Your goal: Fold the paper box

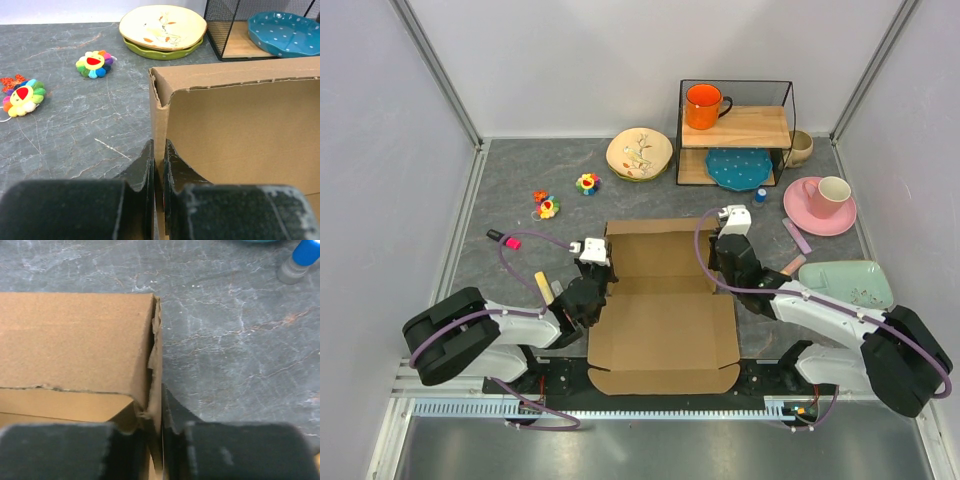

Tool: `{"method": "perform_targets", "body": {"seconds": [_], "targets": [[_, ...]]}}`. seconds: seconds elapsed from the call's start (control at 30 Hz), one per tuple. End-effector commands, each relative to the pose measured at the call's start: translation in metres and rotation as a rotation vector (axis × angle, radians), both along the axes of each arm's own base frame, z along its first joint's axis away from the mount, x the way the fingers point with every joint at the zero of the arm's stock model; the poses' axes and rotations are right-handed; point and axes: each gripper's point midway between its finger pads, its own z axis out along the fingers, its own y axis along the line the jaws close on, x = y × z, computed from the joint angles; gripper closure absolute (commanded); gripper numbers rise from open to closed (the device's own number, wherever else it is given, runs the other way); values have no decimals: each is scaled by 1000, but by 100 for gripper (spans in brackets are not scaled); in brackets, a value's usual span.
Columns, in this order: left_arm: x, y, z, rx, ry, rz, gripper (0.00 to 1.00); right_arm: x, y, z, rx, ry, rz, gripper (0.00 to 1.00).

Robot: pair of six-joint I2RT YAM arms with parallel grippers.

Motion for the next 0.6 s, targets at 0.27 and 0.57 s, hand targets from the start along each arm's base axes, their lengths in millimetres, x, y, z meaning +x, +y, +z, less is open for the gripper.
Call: {"method": "perform_targets", "body": {"seconds": [0.27, 0.57], "targets": [[4, -17, 40, -187, -184, -46, 95, 5, -22, 28, 84, -258, -82, 100], [14, -38, 65, -157, -275, -87, 98, 22, -36, 62, 43, -410, -190, 100]]}}
